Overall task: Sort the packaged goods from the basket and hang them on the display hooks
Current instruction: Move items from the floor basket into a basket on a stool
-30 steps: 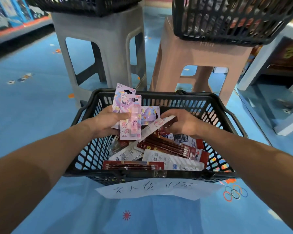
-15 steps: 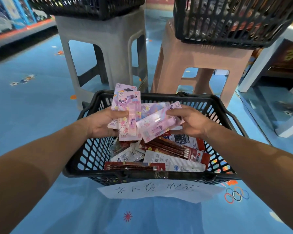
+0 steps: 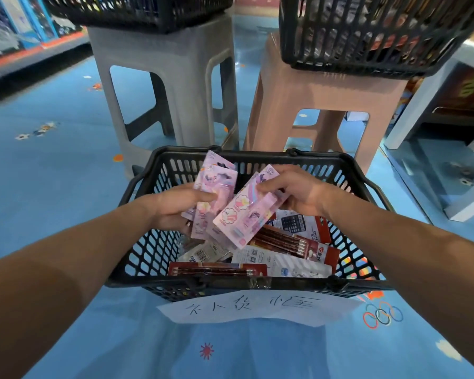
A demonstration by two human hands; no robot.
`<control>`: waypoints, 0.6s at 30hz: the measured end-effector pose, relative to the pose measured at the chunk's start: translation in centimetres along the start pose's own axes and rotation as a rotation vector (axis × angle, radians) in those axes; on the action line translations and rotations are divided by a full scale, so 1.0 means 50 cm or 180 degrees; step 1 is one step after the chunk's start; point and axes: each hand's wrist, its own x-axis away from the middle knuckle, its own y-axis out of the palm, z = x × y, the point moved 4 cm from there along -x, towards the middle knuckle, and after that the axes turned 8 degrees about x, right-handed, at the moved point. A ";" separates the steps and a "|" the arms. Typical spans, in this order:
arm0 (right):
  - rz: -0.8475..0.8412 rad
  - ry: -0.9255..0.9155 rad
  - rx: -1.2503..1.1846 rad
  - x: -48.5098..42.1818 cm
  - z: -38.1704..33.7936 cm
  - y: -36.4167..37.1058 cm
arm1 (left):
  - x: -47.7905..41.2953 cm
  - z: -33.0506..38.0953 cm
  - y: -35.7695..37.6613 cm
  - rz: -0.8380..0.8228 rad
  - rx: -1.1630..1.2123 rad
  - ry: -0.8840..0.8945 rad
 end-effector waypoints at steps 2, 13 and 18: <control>-0.0045 -0.0066 -0.0023 -0.003 -0.014 0.019 | 0.007 0.006 0.041 -0.0315 0.0030 -0.0089; 0.0496 -0.0488 -0.0307 -0.027 -0.028 0.028 | -0.007 -0.017 0.087 -0.0317 0.0180 -0.0331; 0.0852 -0.0571 -0.0947 -0.032 -0.020 0.036 | -0.017 -0.013 0.099 -0.0165 0.0416 -0.0267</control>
